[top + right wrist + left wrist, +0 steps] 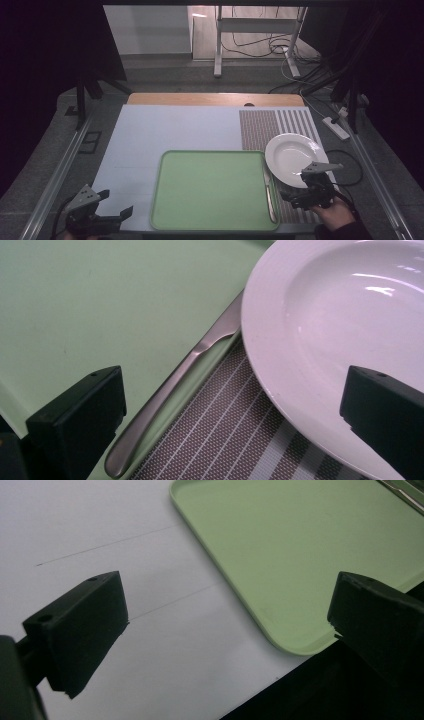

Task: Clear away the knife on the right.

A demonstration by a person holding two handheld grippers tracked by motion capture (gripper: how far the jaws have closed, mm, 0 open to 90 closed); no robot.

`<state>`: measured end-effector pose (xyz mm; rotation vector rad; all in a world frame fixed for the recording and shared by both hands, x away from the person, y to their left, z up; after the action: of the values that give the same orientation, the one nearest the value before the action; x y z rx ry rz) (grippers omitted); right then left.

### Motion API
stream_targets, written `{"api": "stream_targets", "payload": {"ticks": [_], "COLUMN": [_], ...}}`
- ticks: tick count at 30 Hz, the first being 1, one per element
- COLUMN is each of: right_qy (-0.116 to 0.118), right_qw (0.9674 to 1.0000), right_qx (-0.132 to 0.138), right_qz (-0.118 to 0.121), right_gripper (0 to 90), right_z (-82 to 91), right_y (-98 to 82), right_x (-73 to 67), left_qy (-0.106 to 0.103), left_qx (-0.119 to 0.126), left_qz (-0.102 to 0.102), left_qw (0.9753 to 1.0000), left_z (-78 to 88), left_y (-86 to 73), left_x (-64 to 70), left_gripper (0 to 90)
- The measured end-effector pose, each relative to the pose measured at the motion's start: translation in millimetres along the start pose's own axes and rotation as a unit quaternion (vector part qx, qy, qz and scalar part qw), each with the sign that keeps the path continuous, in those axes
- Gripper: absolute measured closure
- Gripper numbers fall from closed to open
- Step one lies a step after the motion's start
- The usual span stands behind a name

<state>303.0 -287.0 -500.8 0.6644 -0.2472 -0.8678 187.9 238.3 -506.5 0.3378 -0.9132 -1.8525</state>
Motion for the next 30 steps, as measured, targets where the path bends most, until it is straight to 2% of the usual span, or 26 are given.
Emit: {"api": "stream_targets", "payload": {"ticks": [5, 22, 30], "right_qy": [-0.008, -0.024, -0.024], "right_qw": [0.9999, 0.9995, 0.9997], "right_qx": [0.008, 0.017, 0.004], "right_qz": [-0.009, -0.011, -0.009], "right_gripper": [0.0, 0.0, 0.0], "right_z": [9.2, 23.6, 25.2], "right_y": [-4.2, -13.8, -17.8], "right_x": [2.6, 9.3, 8.7], "left_qy": [0.000, 0.001, 0.001], "left_qx": [0.000, 0.001, 0.001], "left_qz": [0.000, -0.001, -0.001], "left_qw": [1.0000, 1.0000, 1.0000], "left_z": [0.0, 0.0, 0.0], "left_y": [0.0, 0.0, 0.0], "left_x": [0.1, 0.1, 0.1], "left_gripper": [2.5, 2.6, 2.6]}}
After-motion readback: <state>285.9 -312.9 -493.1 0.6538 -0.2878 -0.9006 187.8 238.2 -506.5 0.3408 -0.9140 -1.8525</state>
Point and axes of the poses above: each handheld gripper's, and its own axes: z roughly backward along the jaws, y roughly out of its top, x roughly to its right, the point moved 6 cm from there along -z, roughly forward along the jaws, and after that the axes turned 2 degrees about -x, right-handed, at the moved point
